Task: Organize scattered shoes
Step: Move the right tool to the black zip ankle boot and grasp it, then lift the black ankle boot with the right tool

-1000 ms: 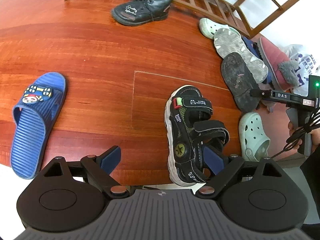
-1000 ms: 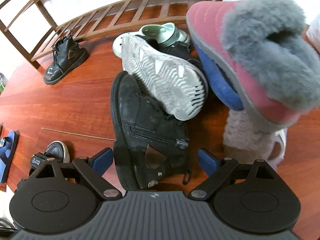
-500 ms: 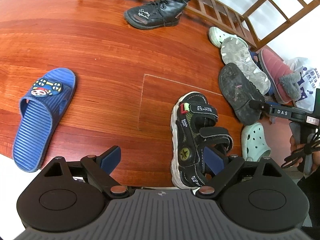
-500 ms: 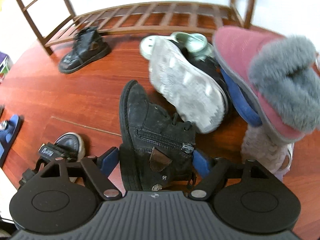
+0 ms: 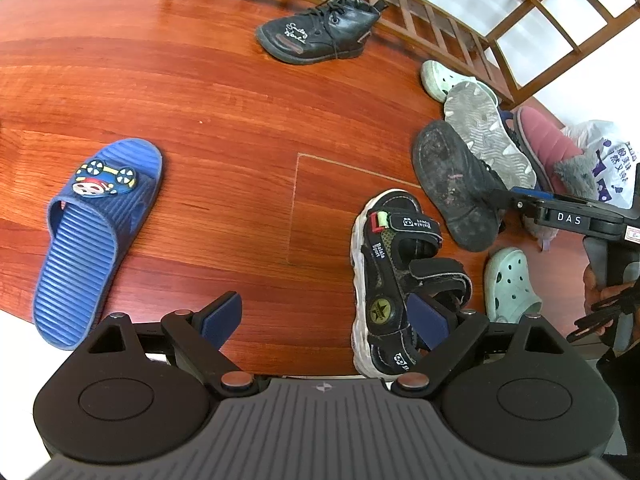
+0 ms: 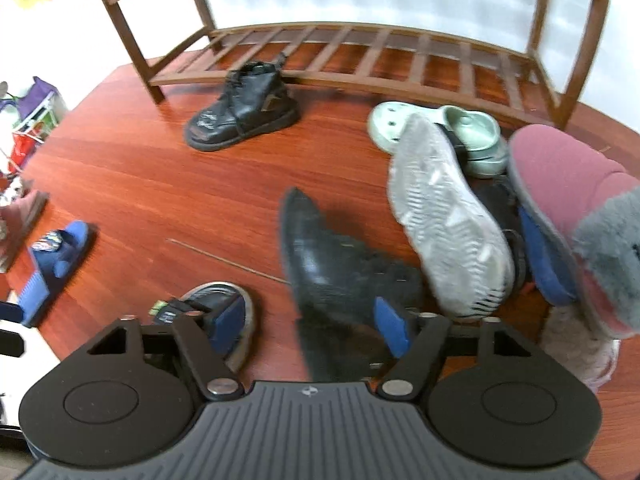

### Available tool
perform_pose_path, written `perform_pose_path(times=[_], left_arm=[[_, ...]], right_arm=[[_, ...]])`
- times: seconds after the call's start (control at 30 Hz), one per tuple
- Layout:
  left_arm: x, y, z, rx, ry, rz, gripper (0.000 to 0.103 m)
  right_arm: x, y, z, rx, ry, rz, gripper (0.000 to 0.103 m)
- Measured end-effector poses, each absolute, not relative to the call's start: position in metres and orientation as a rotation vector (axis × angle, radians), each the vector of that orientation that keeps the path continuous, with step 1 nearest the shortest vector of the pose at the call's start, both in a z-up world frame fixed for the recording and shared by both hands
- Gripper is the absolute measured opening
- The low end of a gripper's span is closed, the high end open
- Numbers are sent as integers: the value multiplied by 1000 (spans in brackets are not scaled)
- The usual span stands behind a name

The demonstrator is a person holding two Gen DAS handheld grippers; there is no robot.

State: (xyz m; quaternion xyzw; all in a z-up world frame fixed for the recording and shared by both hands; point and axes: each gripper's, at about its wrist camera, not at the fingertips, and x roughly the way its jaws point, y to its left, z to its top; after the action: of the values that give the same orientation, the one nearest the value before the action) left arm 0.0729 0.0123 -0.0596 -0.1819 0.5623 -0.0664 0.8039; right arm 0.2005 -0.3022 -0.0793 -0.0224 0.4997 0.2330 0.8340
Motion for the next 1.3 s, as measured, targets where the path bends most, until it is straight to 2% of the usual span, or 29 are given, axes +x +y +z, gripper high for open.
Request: perform_pose_path(times=[0.17,0.23,0.3,0.7,0.77,0.93,1.03,1.1,1.3], left_arm=[[72,21,-59,-397,1203,-134,91],[71,23,-60,-399,1203,-132,91],[71,25,-60,-402,1203,-132,91],[75,27,-67,-416,1217,-123,91],[76,27,-67,-415,1218,-122,91],[76,29,-67,-420,1209,-127,91],[78,29,-67,-418,1208,-133,91],[79,28,-67,-415,1209,-139,91],[83,25,-68,-409,1212,-155,91]], right_arm=[[203,-295,-79,-59,1049,470,71],[206,-297,-79,-64,1047,444,79],[209,-303,-81,-59,1049,425,83],[240,-344,-123,65,1179,415,84],[242,-348,-130,92,1194,431,82],[239,-351,-121,97,1171,457,60],[234,-349,-113,94,1167,474,52],[230,-346,-108,89,1168,487,50],[219,-335,-96,64,1186,581,52]])
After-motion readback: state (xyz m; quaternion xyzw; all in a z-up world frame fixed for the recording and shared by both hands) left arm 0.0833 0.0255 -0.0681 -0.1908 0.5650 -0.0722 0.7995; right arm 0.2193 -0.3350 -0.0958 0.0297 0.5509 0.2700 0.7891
